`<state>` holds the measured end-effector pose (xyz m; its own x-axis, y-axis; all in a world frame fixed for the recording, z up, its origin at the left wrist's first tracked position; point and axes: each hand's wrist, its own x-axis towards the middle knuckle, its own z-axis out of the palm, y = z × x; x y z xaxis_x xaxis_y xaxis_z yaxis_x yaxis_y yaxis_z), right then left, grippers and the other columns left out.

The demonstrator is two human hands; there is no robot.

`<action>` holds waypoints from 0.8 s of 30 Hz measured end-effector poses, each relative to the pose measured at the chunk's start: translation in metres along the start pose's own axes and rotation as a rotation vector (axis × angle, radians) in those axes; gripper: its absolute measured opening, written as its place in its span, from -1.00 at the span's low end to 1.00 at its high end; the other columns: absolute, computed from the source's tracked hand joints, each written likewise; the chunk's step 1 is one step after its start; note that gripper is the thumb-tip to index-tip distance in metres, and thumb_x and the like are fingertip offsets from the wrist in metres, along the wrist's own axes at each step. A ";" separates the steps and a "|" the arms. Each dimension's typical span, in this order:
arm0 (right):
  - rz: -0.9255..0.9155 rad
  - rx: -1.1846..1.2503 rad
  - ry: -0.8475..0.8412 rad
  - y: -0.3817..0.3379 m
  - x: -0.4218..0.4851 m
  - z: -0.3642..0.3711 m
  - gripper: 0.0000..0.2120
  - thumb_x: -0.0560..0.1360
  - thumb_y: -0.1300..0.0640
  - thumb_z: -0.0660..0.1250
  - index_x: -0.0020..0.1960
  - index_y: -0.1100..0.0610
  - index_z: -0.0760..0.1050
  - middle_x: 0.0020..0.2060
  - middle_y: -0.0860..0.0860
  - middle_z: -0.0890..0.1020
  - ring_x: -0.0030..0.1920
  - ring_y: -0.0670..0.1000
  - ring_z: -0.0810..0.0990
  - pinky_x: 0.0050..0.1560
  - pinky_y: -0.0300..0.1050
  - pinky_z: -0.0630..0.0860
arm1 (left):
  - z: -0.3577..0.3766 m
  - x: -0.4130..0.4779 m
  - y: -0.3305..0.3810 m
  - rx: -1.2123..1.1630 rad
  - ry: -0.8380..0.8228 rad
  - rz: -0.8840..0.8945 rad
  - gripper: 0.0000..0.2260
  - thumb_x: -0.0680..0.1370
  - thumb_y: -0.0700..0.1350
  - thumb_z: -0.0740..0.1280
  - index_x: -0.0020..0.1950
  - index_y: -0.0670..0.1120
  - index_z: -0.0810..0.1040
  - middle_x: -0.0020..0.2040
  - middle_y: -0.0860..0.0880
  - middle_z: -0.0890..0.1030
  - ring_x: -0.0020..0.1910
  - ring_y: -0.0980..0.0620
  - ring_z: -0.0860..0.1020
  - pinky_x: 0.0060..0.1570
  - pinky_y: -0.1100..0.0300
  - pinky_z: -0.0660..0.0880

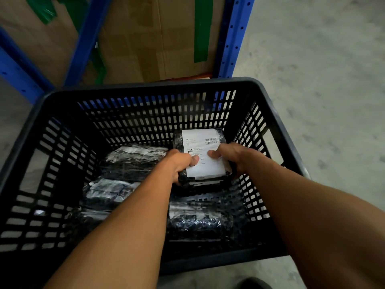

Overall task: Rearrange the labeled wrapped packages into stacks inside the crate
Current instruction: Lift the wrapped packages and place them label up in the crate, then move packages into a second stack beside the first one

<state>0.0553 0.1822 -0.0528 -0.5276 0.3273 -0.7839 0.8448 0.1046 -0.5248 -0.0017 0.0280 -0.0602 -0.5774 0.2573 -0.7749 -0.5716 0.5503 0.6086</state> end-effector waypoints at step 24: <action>0.193 -0.880 -0.387 0.007 -0.082 0.038 -0.46 0.61 -0.16 0.18 0.37 0.23 0.42 0.09 0.10 0.66 0.08 0.14 0.62 0.18 0.09 0.48 | -0.039 -0.084 -0.006 0.955 -0.043 -0.211 -0.75 0.51 0.04 0.42 -0.05 -0.15 0.58 -0.27 -0.07 0.51 -0.26 -0.07 0.55 0.02 0.09 0.57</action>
<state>0.1009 0.1200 -0.0042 -0.2337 0.0979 -0.9674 0.6021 0.7957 -0.0649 0.0276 -0.0276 0.0072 -0.4850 0.0981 -0.8690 0.0627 0.9950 0.0773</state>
